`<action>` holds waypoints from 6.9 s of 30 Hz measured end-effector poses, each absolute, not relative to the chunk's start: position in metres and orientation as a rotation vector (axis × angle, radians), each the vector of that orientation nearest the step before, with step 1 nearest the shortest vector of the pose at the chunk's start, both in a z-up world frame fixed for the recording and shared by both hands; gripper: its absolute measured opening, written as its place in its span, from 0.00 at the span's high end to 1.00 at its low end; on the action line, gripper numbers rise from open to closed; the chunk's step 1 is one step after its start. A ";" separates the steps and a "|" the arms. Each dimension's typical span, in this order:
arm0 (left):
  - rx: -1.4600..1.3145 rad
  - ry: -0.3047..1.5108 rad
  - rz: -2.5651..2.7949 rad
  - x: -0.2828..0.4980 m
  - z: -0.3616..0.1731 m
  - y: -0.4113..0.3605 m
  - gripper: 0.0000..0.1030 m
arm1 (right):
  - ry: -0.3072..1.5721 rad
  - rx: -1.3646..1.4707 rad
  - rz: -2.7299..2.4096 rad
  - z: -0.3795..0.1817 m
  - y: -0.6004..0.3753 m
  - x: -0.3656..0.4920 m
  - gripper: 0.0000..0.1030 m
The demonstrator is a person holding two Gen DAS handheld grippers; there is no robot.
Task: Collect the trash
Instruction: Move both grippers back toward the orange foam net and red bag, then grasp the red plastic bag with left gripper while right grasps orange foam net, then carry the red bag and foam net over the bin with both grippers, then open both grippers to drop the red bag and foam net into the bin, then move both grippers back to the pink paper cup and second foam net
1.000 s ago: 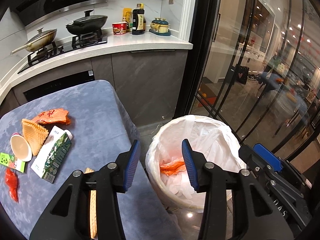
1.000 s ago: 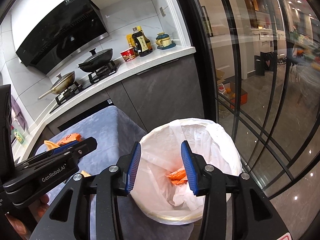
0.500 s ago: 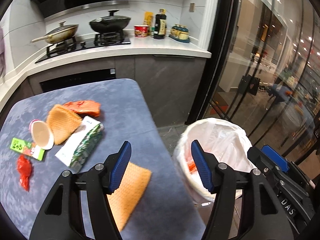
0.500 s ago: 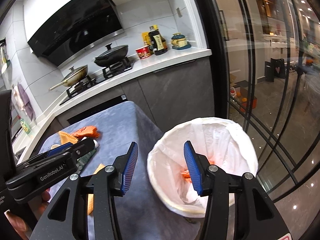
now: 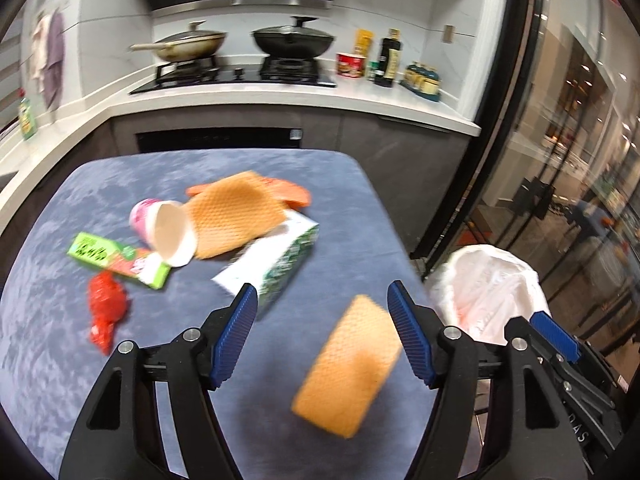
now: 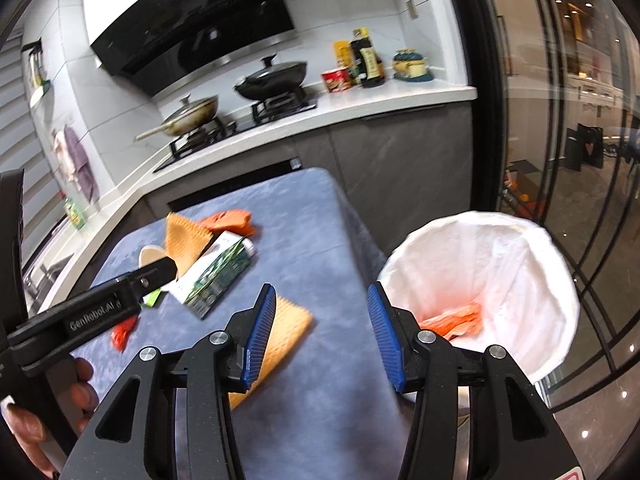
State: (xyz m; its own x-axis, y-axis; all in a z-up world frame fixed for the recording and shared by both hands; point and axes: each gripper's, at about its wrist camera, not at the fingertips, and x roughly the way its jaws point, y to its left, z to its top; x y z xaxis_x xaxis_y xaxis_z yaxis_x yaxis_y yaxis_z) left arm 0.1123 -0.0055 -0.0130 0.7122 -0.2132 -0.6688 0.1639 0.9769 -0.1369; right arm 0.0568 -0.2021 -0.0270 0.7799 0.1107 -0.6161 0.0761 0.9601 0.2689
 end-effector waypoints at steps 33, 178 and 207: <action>-0.203 0.859 0.106 0.149 -0.088 0.189 0.30 | 0.939 0.185 0.098 -0.116 -0.094 0.100 0.53; -0.056 0.746 -0.354 0.123 0.001 -0.083 0.30 | 0.605 0.413 -0.097 -0.024 -0.287 0.059 0.55; -0.176 0.760 -0.002 0.180 -0.025 0.148 0.18 | 0.726 0.195 0.211 -0.029 -0.071 0.179 0.55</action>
